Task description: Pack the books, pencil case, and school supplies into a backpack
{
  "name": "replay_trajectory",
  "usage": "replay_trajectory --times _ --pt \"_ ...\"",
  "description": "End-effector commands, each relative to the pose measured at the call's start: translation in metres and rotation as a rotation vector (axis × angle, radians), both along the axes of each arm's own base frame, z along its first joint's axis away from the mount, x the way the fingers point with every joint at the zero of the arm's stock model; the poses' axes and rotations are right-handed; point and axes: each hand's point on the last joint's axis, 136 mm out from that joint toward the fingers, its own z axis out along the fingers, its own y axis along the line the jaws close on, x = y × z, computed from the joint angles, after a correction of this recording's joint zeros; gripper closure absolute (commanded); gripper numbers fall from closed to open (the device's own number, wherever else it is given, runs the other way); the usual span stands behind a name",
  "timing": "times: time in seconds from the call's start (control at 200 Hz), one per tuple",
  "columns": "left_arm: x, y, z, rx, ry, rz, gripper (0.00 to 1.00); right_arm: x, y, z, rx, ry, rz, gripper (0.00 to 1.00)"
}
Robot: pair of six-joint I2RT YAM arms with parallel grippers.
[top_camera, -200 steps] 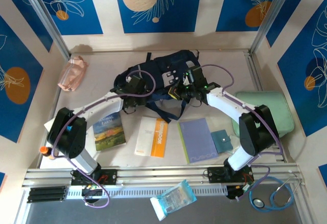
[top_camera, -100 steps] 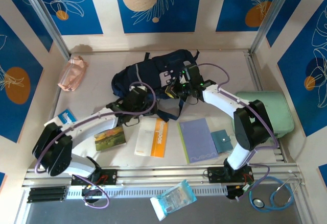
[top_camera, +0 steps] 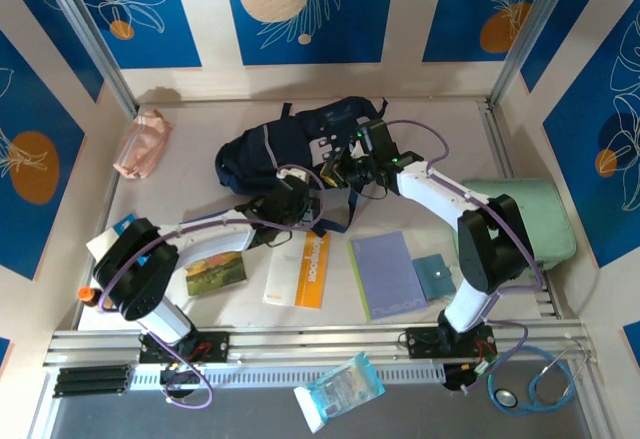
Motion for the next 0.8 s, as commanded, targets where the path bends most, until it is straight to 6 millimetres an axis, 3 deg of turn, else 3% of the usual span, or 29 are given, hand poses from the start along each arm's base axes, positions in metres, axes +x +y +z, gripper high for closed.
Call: replay_trajectory --times 0.0,0.26,0.585,0.795 --pt "0.016 -0.001 0.019 0.018 -0.069 0.046 0.61 0.002 0.017 0.034 0.109 -0.036 0.071 1.00" --pt "0.020 0.001 0.032 0.013 -0.093 0.070 0.64 0.006 0.015 0.031 0.112 -0.011 0.065 1.00" --pt "0.022 0.004 0.034 0.023 -0.109 0.076 0.79 0.005 0.012 0.027 0.106 0.013 0.061 1.00" --pt "0.022 0.001 0.031 0.046 -0.108 0.050 0.80 0.005 0.011 0.027 0.110 0.019 0.061 1.00"
